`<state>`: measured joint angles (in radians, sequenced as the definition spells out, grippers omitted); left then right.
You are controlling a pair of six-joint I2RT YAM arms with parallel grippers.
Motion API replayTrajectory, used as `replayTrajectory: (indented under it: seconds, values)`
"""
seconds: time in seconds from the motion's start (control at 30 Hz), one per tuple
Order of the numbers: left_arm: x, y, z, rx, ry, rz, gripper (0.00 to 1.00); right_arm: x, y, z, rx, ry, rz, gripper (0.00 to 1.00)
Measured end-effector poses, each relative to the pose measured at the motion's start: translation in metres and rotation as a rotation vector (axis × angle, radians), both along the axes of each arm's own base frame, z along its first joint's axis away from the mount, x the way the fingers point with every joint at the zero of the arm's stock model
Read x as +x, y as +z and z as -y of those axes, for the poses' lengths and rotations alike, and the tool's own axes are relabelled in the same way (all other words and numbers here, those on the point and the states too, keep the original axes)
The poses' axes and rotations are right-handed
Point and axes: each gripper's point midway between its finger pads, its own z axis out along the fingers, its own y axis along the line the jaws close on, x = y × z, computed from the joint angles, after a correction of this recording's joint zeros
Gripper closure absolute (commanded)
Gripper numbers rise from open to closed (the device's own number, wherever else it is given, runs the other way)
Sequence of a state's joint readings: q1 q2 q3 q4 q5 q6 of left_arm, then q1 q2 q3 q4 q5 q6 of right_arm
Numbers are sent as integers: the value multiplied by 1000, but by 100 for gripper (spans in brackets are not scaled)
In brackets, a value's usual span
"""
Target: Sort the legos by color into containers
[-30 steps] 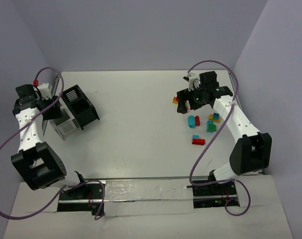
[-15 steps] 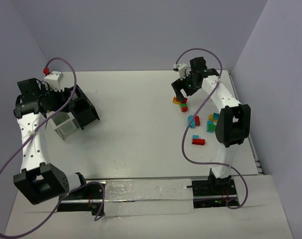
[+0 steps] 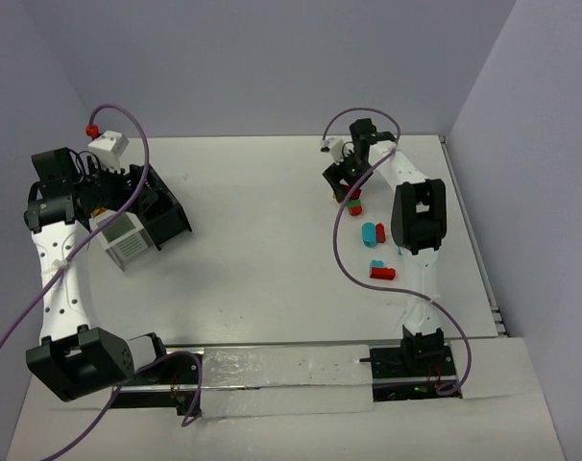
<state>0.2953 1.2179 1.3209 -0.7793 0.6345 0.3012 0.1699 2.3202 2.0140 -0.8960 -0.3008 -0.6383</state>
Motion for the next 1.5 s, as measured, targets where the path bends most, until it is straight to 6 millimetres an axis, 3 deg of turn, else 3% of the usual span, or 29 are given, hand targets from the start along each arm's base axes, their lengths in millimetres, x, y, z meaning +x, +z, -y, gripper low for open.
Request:
replayTrajectory:
  seconds: [0.3, 0.47, 0.57, 0.67, 0.77, 0.9, 1.03, 1.13, 1.27, 1.5]
  values:
    - [-1, 1, 3, -19, -8, -3, 21, -1, -6, 3, -16, 26, -9, 57]
    - [-1, 1, 4, -24, -8, -4, 22, -2, -6, 0, 0, 33, -13, 79]
    - [-2, 0, 6, -43, -7, -7, 22, -7, -5, -9, 41, 47, -31, 97]
    - [-4, 0, 14, -87, -25, -8, 21, -20, 5, -25, 118, 65, -69, 100]
    - [-10, 3, 29, -162, -72, -4, 18, -36, 35, -54, 234, 107, -80, 100]
    - [-25, 5, 56, -274, -159, -2, 16, -78, 106, -117, 434, 246, -56, 100]
    - [-43, 10, 95, -357, -285, -3, 15, -152, 177, -190, 623, 459, -53, 100]
    - [-58, 16, 120, -405, -369, -6, 14, -209, 211, -231, 726, 602, -96, 100]
    - [-72, 24, 142, -453, -459, -9, 11, -249, 229, -255, 800, 687, -162, 100]
    - [-99, 23, 168, -520, -581, -47, 7, -259, 233, -260, 826, 684, -214, 100]
